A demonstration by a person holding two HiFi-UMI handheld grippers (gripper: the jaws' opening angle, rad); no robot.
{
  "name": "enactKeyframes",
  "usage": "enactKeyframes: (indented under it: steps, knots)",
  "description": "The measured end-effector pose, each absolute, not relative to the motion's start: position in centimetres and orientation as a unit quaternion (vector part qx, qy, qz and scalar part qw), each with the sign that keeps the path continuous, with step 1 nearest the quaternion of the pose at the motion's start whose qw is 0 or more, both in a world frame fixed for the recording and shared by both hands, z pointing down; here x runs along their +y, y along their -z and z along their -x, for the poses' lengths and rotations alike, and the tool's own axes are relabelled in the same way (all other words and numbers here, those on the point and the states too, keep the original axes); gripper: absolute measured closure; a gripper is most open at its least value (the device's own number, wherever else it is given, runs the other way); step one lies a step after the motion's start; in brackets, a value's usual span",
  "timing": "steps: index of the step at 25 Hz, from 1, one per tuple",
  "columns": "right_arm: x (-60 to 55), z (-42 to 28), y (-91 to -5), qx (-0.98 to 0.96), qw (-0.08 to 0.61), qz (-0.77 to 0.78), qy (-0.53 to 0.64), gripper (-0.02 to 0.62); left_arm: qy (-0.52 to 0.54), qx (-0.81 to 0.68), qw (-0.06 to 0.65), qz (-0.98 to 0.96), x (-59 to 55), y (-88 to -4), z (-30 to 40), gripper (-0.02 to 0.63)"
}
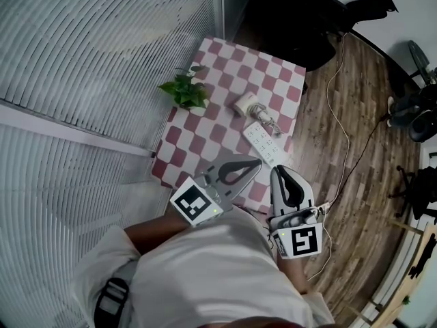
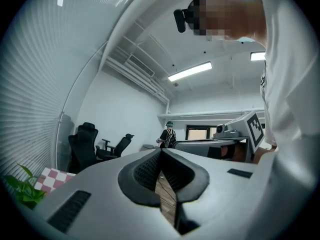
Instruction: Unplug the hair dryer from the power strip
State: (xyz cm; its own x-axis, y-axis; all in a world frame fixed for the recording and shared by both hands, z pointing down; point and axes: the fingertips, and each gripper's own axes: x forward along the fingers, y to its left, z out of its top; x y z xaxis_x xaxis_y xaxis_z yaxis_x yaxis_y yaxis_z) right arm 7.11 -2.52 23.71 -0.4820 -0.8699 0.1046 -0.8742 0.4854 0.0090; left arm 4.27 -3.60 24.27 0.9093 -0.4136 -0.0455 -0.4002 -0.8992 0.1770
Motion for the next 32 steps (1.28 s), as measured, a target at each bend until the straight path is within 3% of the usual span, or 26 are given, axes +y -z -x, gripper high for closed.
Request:
enactKeyframes:
  steps: [32]
  knots:
    - [-1.63, -6.38, -24.18, -0.86, 0.052, -0.506, -0.024, 0.565, 0.036, -0.215, 0.067, -0.974, -2.87, -24.48, -3.64, 0.577]
